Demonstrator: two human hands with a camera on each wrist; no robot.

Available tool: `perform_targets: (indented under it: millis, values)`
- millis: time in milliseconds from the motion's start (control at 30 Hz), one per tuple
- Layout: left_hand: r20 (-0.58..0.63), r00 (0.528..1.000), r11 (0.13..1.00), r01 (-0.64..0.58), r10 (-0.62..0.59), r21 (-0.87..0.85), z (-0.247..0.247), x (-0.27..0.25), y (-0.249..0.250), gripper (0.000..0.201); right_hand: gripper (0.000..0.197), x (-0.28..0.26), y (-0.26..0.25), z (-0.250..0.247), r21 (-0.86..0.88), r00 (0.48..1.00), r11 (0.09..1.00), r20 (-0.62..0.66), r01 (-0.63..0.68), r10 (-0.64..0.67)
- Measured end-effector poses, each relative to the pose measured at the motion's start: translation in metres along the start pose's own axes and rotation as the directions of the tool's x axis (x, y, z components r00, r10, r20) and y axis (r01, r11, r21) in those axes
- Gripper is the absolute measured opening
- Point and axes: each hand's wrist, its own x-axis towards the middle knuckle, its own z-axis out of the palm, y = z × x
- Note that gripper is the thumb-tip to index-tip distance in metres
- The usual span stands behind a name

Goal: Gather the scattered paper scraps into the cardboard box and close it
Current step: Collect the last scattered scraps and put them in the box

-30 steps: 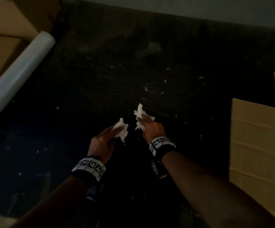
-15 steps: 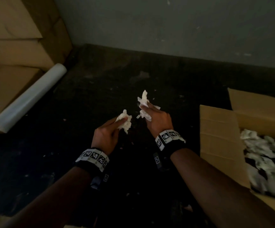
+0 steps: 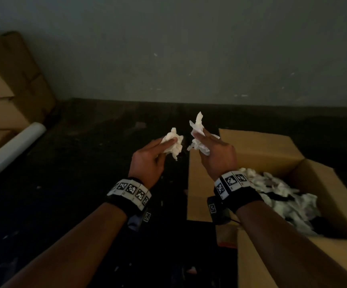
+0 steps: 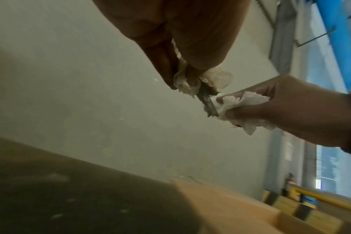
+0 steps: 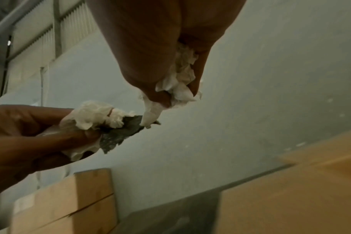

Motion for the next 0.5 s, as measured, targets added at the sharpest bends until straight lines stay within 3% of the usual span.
perform_targets:
  millis: [333, 500]
  values:
    - [0.201, 0.979, 0.999, -0.029, 0.035, -0.034, 0.150, 0.034, 0.112, 0.049, 0.052, -0.041, 0.167, -0.104, -0.129, 0.983, 0.984, 0.119, -0.126, 0.142]
    - [0.337, 0.941, 0.999, 0.032, -0.031, 0.002, 0.227, 0.038, 0.141, 0.042, 0.051, -0.057, 0.247, -0.117, -0.312, 0.876, 0.935, 0.388, -0.166, 0.285]
